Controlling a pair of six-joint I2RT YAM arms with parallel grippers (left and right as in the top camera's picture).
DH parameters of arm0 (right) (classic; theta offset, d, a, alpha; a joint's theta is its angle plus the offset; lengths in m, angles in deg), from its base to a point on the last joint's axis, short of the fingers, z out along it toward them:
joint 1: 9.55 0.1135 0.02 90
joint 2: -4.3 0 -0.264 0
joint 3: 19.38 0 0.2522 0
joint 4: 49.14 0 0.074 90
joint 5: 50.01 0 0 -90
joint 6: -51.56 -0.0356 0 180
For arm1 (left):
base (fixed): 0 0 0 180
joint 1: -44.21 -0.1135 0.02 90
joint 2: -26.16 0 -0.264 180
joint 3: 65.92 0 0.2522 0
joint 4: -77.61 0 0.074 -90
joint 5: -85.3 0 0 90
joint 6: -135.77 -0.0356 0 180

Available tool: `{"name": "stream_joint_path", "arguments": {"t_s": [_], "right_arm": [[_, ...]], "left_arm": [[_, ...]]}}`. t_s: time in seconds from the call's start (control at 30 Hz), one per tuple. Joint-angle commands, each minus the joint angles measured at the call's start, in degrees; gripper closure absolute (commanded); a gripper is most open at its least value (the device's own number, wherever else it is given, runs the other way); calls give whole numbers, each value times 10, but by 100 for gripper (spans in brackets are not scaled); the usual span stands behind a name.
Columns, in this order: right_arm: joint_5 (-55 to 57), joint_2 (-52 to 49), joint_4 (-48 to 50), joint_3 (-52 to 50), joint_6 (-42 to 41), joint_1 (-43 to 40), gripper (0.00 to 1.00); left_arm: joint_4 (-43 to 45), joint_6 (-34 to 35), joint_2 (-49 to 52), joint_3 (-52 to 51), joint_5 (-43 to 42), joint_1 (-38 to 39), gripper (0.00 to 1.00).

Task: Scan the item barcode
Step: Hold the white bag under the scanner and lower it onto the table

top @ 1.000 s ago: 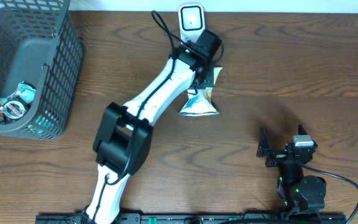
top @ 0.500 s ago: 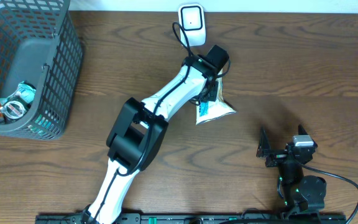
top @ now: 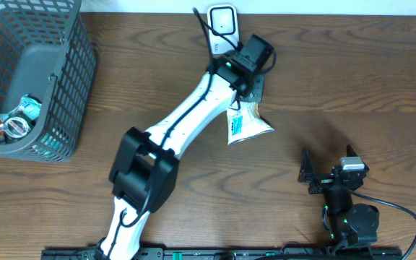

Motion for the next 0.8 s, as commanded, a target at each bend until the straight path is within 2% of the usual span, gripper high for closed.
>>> {"name": "stream_joint_path", "arguments": {"t_s": [0.0, 0.37, 0.77], "right_arm": [[1, 4, -2, -1, -6, -2, 1], [1, 4, -2, -1, -6, -2, 1], [1, 4, -2, -1, -6, -2, 1]], "left_arm": [[4, 7, 40, -13, -1, 15, 92], [-1, 7, 107, -13, -1, 19, 92], [-22, -3, 2, 9, -1, 16, 92]]}}
